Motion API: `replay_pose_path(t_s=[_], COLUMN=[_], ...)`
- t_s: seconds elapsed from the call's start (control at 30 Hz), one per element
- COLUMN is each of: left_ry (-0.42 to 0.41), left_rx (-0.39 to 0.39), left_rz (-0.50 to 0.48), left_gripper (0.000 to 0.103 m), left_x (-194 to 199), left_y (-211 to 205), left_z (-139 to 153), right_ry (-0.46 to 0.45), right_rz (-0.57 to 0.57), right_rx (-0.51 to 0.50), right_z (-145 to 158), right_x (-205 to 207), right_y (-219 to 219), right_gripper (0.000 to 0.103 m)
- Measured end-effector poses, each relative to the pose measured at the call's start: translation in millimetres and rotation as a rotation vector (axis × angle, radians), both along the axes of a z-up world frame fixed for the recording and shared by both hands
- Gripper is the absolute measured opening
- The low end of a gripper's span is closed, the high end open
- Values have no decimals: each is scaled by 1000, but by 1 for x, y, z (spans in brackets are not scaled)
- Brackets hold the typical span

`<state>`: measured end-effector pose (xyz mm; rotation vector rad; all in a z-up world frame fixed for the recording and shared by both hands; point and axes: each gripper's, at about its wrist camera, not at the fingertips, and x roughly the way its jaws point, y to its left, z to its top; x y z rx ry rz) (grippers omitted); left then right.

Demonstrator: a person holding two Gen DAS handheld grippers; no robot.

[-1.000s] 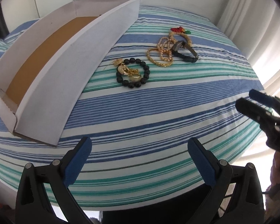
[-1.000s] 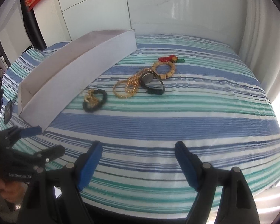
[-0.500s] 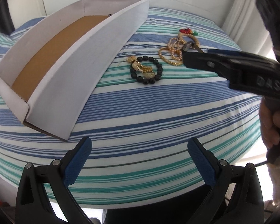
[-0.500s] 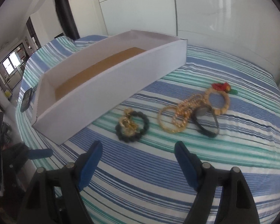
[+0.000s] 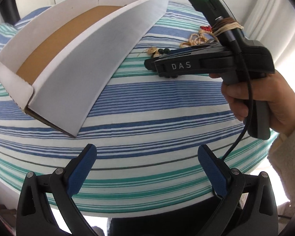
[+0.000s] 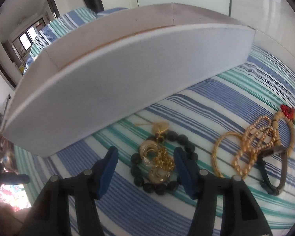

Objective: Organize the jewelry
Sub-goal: 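Grasp the gold hoop earrings off the black bead bracelet with the right tool, then set the gold earrings on the bedspread with the right tool while the left tool grasps the black bead bracelet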

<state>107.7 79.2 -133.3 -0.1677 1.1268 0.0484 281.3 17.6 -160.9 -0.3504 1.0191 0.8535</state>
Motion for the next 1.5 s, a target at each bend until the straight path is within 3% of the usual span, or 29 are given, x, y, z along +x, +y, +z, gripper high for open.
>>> replay_pose_path(t_s=[0.1, 0.17, 0.27, 0.9, 1.2, 1.3, 1.5], left_ry=[3, 2, 2, 13, 28, 23, 1], left_rx=[-3, -1, -4, 10, 0, -2, 3], left_rz=[4, 2, -4, -14, -5, -9, -8], left_gripper=[102, 102, 102, 102, 102, 102, 102], left_x=[0, 1, 0, -2, 1, 8, 31], left_y=[2, 2, 1, -1, 2, 2, 1], left_z=[-1, -2, -3, -8, -13, -9, 4], right_ry=[-2, 21, 42, 105, 179, 175, 130], right_rz=[-2, -6, -14, -83, -184, -218, -312], right_rx=[2, 19, 32, 236, 355, 343, 227], right_z=[-2, -2, -1, 59, 85, 85, 73], right_x=[2, 5, 7, 0, -7, -12, -21], right_y=[0, -3, -6, -49, -88, -107, -155], right_gripper=[47, 29, 24, 24, 24, 24, 24])
